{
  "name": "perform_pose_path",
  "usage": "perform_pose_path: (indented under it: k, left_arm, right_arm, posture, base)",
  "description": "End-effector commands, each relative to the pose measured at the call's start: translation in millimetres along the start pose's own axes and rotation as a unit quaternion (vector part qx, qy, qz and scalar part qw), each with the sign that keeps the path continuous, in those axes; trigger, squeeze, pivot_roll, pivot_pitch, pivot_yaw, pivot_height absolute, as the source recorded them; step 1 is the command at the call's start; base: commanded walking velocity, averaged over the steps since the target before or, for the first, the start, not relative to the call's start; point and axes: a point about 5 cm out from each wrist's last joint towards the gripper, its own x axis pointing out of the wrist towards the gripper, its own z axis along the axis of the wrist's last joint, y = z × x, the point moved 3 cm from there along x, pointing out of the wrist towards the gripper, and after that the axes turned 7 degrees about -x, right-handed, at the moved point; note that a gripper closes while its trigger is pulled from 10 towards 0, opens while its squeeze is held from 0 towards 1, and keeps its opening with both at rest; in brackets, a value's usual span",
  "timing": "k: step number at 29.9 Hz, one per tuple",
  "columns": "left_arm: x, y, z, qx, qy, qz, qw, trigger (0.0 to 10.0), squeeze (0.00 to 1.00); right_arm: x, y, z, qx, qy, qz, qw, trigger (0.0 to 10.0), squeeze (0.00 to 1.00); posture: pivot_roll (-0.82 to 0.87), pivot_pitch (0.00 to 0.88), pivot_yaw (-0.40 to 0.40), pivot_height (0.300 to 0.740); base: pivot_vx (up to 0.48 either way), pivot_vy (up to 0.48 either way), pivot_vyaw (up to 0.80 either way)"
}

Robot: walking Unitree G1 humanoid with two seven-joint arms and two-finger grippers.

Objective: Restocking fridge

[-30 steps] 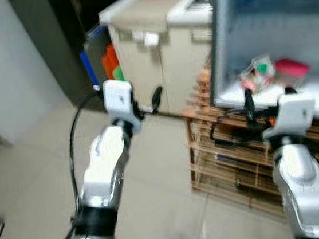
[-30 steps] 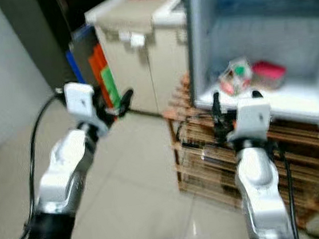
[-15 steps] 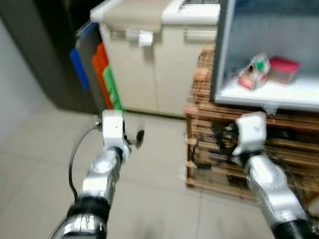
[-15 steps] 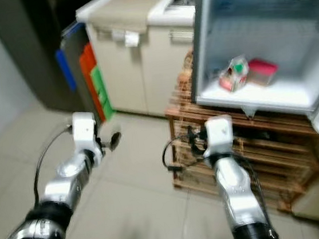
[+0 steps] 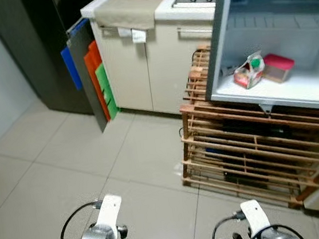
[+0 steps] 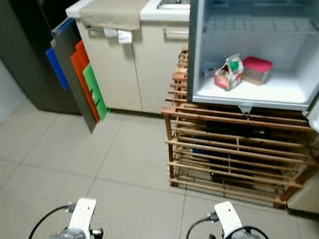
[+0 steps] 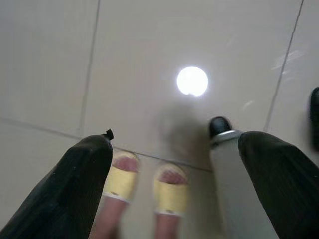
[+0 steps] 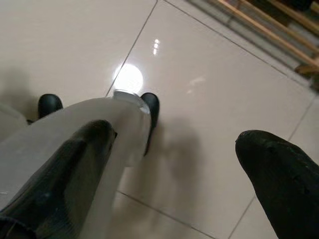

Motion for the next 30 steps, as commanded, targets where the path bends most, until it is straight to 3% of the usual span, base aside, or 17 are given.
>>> perform_pose_path:
  k: [1, 8, 12, 16, 24, 26, 28, 30]
  left_arm:
    - [-0.6, 4.9, 9, -0.039, -0.021, 0.004, 0.999, 10.0, 0.00]
    - [-2.0, 2.1, 24, -0.075, -0.046, -0.008, 0.996, 10.0, 0.00]
    - [-3.4, -2.9, 34, -0.020, -0.067, -0.036, 0.997, 10.0, 0.00]
    - [-4.1, -3.6, 38, -0.007, -0.072, -0.045, 0.996, 10.0, 0.00]
    - [-4.8, 3.2, 41, 0.049, -0.073, -0.029, 0.996, 10.0, 0.00]
    - [-5.7, 3.9, 47, 0.027, -0.082, -0.031, 0.996, 10.0, 0.00]
    - [-7.7, 2.7, 57, -0.043, -0.100, -0.046, 0.993, 10.0, 0.00]
    - [-9.1, 1.9, 64, -0.060, -0.110, -0.050, 0.991, 10.0, 0.00]
  right_arm:
    - [-0.4, -6.4, 5, 0.004, -0.008, -0.006, 1.000, 10.0, 0.00]
    - [-0.5, -8.0, 3, -0.003, -0.002, -0.010, 1.000, 10.0, 0.00]
    - [-0.7, -10.6, 2, -0.013, -0.005, -0.021, 1.000, 10.0, 0.00]
    - [-0.3, -9.5, 2, -0.014, -0.001, -0.027, 1.000, 10.0, 0.00]
    - [0.3, -4.2, -1, -0.063, 0.003, -0.027, 0.998, 10.0, 0.00]
    - [0.5, -3.0, -1, -0.074, 0.002, -0.027, 0.997, 10.0, 0.00]
    - [0.7, -1.6, 1, -0.079, -0.003, -0.026, 0.997, 10.0, 0.00]
    - [0.9, -0.2, 2, -0.081, -0.007, -0.027, 0.996, 10.0, 0.00]
  posture:
    - [-0.17, 0.000, 0.039, 0.711]
    - [-0.14, 0.000, 0.010, 0.711]
    - [-0.14, 0.000, 0.013, 0.711]
    - [-0.14, 0.000, 0.010, 0.711]
    - [-0.14, 0.000, 0.006, 0.711]
    - [-0.14, 0.000, 0.001, 0.711]
    - [-0.14, 0.000, 0.004, 0.711]
    - [-0.16, 0.000, 0.015, 0.711]
  base:
    - [0.000, 0.000, 0.00]
    - [0.000, 0.000, 0.00]
    - [0.000, 0.000, 0.00]
    - [0.000, 0.000, 0.00]
    - [0.000, 0.000, -0.77]
    - [0.000, 0.000, -0.77]
    - [0.000, 0.000, -0.77]
    - [0.000, 0.000, -0.77]
